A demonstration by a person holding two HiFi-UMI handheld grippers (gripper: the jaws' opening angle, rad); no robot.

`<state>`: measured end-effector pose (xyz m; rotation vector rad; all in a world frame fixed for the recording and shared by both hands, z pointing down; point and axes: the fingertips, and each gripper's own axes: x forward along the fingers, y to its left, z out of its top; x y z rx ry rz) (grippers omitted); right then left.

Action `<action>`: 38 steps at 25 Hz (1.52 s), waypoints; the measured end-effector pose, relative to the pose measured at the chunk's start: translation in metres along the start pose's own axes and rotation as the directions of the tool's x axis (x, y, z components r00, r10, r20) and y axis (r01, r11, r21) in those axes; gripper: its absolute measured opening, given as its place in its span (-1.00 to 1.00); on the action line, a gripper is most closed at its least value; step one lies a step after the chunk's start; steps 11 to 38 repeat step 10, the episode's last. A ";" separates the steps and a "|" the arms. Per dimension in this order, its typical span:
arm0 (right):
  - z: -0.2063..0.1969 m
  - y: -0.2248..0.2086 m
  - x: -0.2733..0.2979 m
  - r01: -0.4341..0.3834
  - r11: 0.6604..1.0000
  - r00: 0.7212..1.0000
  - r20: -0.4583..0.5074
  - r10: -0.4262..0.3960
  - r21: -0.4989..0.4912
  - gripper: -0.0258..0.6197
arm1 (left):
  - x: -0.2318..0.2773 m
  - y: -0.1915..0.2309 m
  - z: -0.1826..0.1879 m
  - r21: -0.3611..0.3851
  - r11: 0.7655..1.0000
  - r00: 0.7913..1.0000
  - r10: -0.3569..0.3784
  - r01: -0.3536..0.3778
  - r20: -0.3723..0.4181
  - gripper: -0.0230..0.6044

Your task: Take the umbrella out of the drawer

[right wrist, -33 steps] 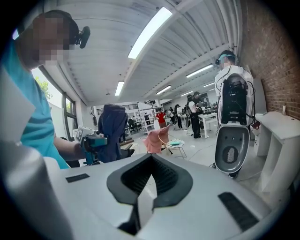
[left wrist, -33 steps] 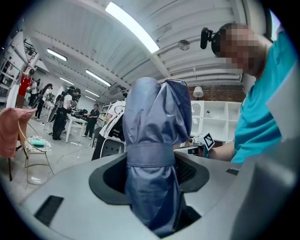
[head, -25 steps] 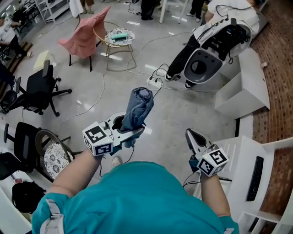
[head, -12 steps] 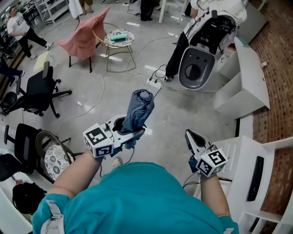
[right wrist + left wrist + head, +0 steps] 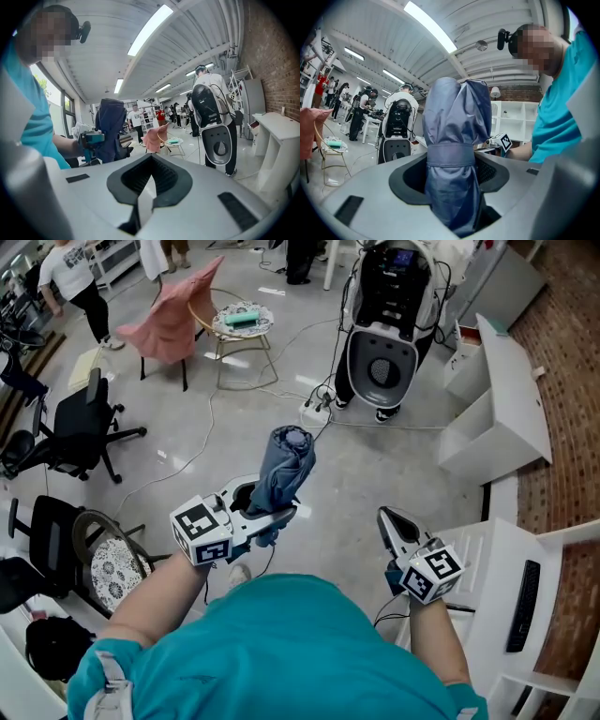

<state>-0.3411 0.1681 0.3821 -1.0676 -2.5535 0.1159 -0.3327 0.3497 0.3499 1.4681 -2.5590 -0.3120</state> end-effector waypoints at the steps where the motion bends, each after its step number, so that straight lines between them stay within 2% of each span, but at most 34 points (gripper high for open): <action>1: 0.001 0.000 0.000 -0.001 1.000 1.000 0.000 0.001 0.001 -0.86 | 0.000 0.000 0.000 0.000 1.000 1.000 -0.001 0.001 0.001 -0.09; 38: 0.002 0.003 -0.001 -0.001 1.000 1.000 0.000 0.001 0.000 -0.86 | -0.002 -0.003 0.002 -0.002 1.000 1.000 -0.007 0.007 0.007 -0.09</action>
